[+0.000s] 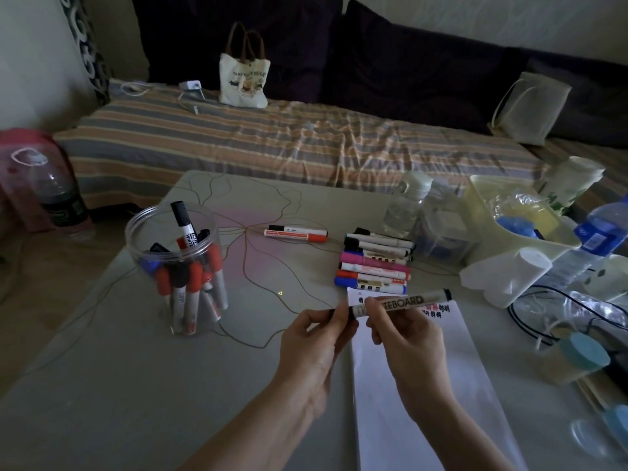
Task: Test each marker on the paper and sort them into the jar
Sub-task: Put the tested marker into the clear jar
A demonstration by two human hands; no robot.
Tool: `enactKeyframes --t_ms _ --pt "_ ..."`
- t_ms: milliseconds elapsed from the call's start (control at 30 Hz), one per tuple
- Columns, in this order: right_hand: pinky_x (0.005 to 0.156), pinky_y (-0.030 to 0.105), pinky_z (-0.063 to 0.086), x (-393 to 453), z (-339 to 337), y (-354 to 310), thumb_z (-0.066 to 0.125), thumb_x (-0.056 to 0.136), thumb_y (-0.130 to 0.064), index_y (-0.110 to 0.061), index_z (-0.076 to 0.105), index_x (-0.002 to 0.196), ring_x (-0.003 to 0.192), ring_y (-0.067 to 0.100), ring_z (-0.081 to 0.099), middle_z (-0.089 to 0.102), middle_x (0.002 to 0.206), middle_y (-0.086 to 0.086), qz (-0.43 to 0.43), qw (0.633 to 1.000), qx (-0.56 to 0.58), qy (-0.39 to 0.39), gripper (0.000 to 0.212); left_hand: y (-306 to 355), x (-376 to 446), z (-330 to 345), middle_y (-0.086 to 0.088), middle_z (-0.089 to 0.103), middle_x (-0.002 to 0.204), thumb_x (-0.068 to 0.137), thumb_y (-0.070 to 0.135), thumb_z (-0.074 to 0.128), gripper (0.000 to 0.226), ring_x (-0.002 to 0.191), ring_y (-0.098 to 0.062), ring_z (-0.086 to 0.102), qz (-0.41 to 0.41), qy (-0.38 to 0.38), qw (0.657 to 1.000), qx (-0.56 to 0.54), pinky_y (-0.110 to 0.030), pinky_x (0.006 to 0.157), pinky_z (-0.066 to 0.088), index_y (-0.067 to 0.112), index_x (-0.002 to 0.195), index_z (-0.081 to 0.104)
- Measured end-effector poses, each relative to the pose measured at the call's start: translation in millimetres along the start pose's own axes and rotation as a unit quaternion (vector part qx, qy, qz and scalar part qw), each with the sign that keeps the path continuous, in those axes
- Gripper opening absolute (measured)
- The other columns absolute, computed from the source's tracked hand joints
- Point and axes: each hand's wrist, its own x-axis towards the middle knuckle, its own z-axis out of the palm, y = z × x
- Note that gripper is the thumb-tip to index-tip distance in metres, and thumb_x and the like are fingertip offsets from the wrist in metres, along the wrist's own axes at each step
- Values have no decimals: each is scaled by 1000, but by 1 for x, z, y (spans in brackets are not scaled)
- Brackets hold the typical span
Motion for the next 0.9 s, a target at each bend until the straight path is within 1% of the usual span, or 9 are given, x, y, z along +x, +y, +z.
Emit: enactKeyframes --t_ms 133,267,333,433,533,633,800,833,900 --pt "60 31 46 -5 1 1 72 84 -27 -7 70 73 55 12 56 66 61 8 13 1000 18 -3 23 -3 -1 0 -12 75 92 85 11 70 19 86 -19 73 28 1 1000 3 -28 83 54 1 101 66" --pt "58 28 41 -4 -7 -6 74 74 -39 1 66 81 59 15 47 53 64 6 56 992 104 -44 41 6 5 2 -11 75 92 87 7 67 13 85 -18 73 67 -3 998 -19 -26 78 57 3 99 66" --pt "56 25 37 -2 -14 -8 72 75 -41 -3 65 88 59 11 44 49 68 5 97 982 159 -38 41 13 8 0 -11 75 91 88 4 66 10 84 -19 73 93 4 994 -55 -23 73 57 5 97 66" --pt "63 27 45 -3 -22 -3 68 78 -35 -2 68 95 64 13 54 60 73 7 123 978 157 -60 37 23 10 -6 -11 75 93 88 1 65 13 89 -20 72 166 11 984 -69 -25 75 57 9 97 67" --pt "76 35 56 -11 -13 -3 68 79 -24 -6 70 96 79 22 68 73 85 10 79 988 42 -126 25 37 4 -14 -6 75 90 88 -3 63 17 87 -12 72 265 14 963 -40 -22 75 56 12 97 67" --pt "74 29 59 -18 10 -11 68 86 -10 -6 67 97 82 21 72 75 86 6 31 986 -24 -163 12 60 -9 -25 2 74 89 86 -3 65 20 88 -7 70 369 12 929 26 -22 81 54 15 93 66" --pt "72 33 59 -30 69 -33 71 87 -15 -15 64 94 77 13 73 76 85 1 -59 973 -85 -204 10 115 -34 -43 6 73 91 84 1 71 20 88 -5 69 469 19 874 129 -16 80 51 20 91 67" --pt "71 30 58 -30 79 -39 72 86 -19 -21 65 93 78 8 72 76 86 -4 -89 971 -101 -197 10 128 -38 -47 7 73 91 84 1 71 19 88 -4 69 478 27 867 138 -16 79 51 18 92 68" --pt "64 13 51 -30 91 -52 72 86 -26 -31 63 94 81 -4 68 71 90 -17 -141 963 -140 -183 13 157 -45 -55 6 73 92 83 2 72 14 86 -3 69 497 52 854 144 -17 79 52 11 93 69"
